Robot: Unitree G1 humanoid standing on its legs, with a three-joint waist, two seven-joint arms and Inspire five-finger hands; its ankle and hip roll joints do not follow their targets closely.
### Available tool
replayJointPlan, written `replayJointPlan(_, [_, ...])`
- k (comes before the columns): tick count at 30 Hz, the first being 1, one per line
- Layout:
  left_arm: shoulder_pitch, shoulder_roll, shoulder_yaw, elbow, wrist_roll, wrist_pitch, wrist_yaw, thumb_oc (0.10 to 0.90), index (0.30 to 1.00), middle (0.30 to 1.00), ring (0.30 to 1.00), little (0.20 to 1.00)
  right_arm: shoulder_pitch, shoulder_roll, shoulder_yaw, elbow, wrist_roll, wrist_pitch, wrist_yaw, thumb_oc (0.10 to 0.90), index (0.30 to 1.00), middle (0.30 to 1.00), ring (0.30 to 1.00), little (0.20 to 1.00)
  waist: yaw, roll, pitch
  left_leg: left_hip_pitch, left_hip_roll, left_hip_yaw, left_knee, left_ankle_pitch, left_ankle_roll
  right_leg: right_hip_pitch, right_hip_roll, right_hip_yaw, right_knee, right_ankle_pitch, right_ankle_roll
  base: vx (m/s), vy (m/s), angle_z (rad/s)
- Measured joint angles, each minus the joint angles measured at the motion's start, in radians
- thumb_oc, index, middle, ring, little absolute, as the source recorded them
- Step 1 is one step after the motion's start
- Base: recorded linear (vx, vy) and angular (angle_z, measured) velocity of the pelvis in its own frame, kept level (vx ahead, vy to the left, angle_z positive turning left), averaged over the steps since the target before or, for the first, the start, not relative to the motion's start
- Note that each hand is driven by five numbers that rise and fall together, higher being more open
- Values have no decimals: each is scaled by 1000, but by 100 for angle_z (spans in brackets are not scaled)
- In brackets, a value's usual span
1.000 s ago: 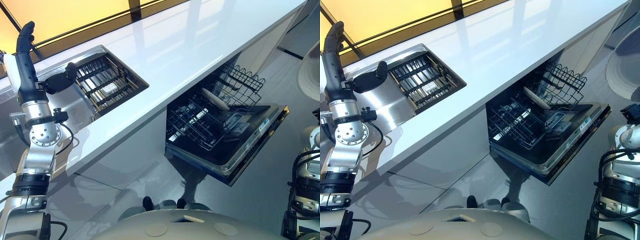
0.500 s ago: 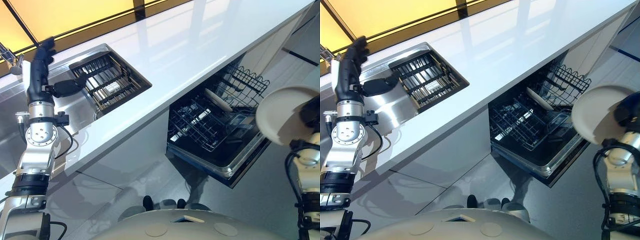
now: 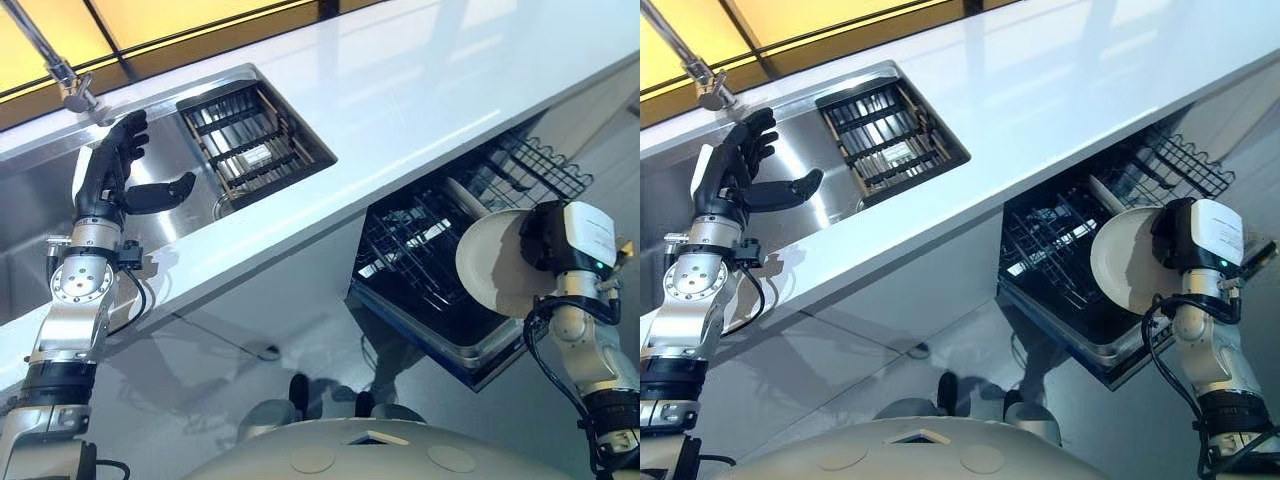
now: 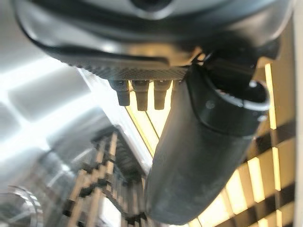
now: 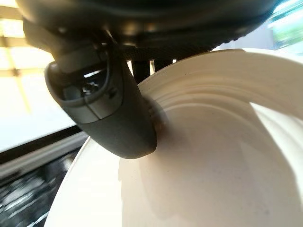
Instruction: Pick up plates and place into dishwasher.
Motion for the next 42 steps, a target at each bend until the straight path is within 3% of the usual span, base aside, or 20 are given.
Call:
replayJointPlan(7, [6,0,0,-3,0,0,1,800,900,900,900,900,-62,0,60,8,-52,42,-5,100,300,300,300,200,43,2,9,-1,-10,-23,-4,4,3,10,-7,-20,0,-6,5,15,8,13])
replayJointPlan(15, [14,0,0,-14,-3,16,-2,800,900,900,900,900,-134,-4,159,84,-156,166,-22,100,300,300,300,200,61,4,16,-15,-24,-62,-4,16,10,13,-12,-52,0,-8,9,12,16,14])
replayJointPlan(21, [14,1,0,-19,-9,30,-8,800,900,900,900,900,-180,-15,209,113,-215,235,21,100,300,300,300,200,77,10,32,-14,-28,-86,-3,24,8,26,-15,-76,0,-12,11,10,19,14])
replayJointPlan(36, [13,9,-13,-22,-39,66,-35,800,900,900,900,900,-310,-47,324,199,-283,334,111,100,300,300,300,200,103,13,36,-19,-39,-106,-4,25,5,32,-23,-84,0,-15,15,16,21,5])
replayJointPlan(37, [13,9,-18,-22,-39,66,-35,800,900,900,900,900,-313,-47,325,202,-282,336,112,130,326,326,326,230,103,14,37,-18,-39,-107,-4,25,5,32,-23,-85,0,-15,15,21,31,2])
replayJointPlan(38, [13,9,-21,-22,-39,67,-37,800,900,900,900,900,-316,-47,326,204,-278,337,115,641,764,764,764,741,103,15,38,-18,-39,-107,-4,25,5,34,-23,-86,0,-15,15,0,0,0])
replayJointPlan(39, [13,9,-21,-22,-39,68,-42,800,900,900,900,900,-319,-47,326,204,-273,338,118,759,865,865,865,859,103,17,40,-17,-39,-107,-4,25,5,35,-23,-86,0,-15,15,0,0,0])
replayJointPlan(40, [13,9,-22,-22,-39,68,-44,800,900,900,900,900,-322,-47,326,204,-266,338,122,800,900,900,900,900,103,18,41,-17,-39,-107,-4,25,5,35,-23,-86,0,-15,15,0,0,0])
replayJointPlan(42, [13,9,-22,-22,-39,68,-50,800,900,900,900,900,-325,-45,326,203,-245,339,126,800,900,900,900,900,102,18,42,-16,-39,-107,-4,25,5,35,-23,-86,0,-15,15,0,0,0])
